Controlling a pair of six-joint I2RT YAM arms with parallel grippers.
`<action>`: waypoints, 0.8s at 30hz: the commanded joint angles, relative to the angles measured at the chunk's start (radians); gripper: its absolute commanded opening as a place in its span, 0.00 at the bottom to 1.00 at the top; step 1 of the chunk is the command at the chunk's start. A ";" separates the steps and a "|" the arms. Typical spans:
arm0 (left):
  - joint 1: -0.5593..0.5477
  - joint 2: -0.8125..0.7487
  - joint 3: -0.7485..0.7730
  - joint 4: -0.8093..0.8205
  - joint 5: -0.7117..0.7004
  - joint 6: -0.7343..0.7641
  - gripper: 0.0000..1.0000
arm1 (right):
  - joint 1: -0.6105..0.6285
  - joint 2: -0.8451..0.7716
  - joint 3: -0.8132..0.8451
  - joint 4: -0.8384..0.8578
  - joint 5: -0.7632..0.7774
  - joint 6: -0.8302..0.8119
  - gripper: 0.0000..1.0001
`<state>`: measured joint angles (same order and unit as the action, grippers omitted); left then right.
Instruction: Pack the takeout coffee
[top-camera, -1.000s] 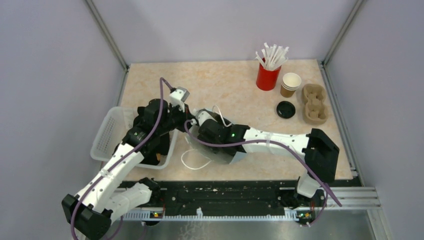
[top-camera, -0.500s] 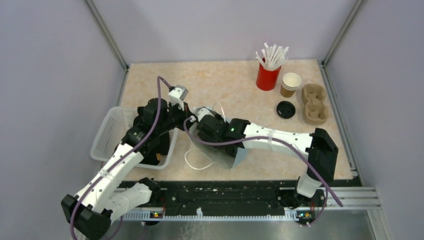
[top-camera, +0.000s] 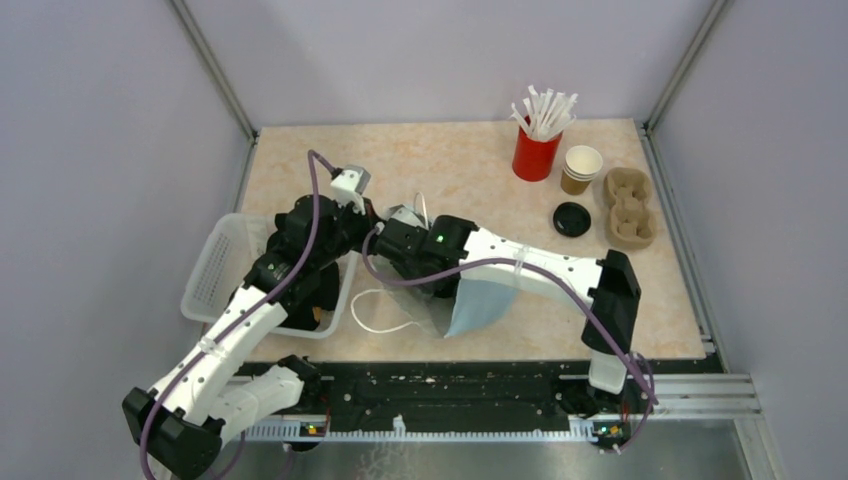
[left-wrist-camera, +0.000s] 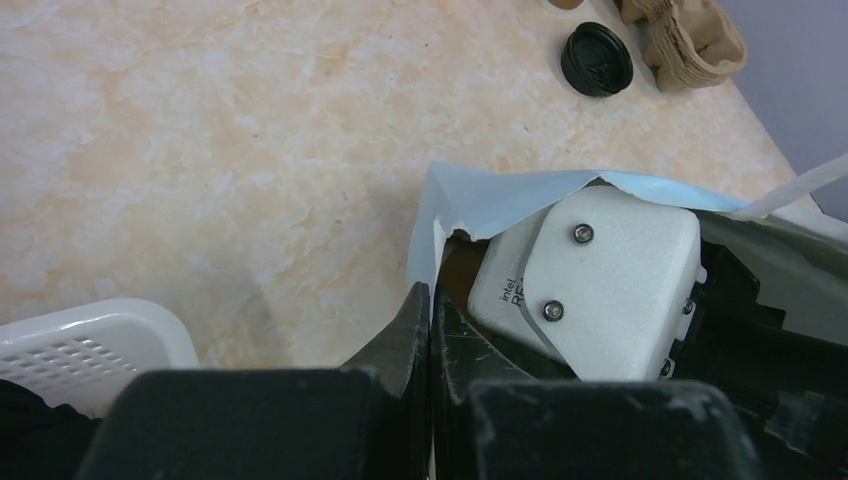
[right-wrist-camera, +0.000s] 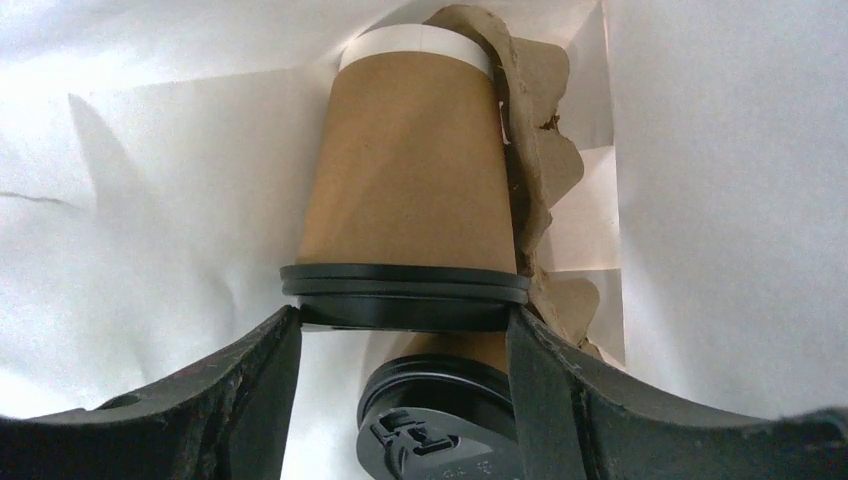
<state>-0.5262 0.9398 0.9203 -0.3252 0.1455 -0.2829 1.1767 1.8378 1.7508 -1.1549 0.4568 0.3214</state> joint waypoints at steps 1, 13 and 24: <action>-0.055 0.004 -0.002 0.004 0.086 0.015 0.00 | 0.030 0.006 0.090 0.140 0.002 0.043 0.55; -0.060 -0.018 -0.011 -0.002 0.120 0.019 0.00 | 0.027 -0.186 -0.335 0.729 0.040 -0.221 0.53; -0.068 -0.005 -0.020 0.002 0.132 0.008 0.00 | 0.057 -0.268 -0.387 0.837 0.052 -0.245 0.52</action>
<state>-0.5560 0.9180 0.9127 -0.3313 0.1680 -0.2810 1.1980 1.6554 1.3430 -0.5774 0.5213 0.1459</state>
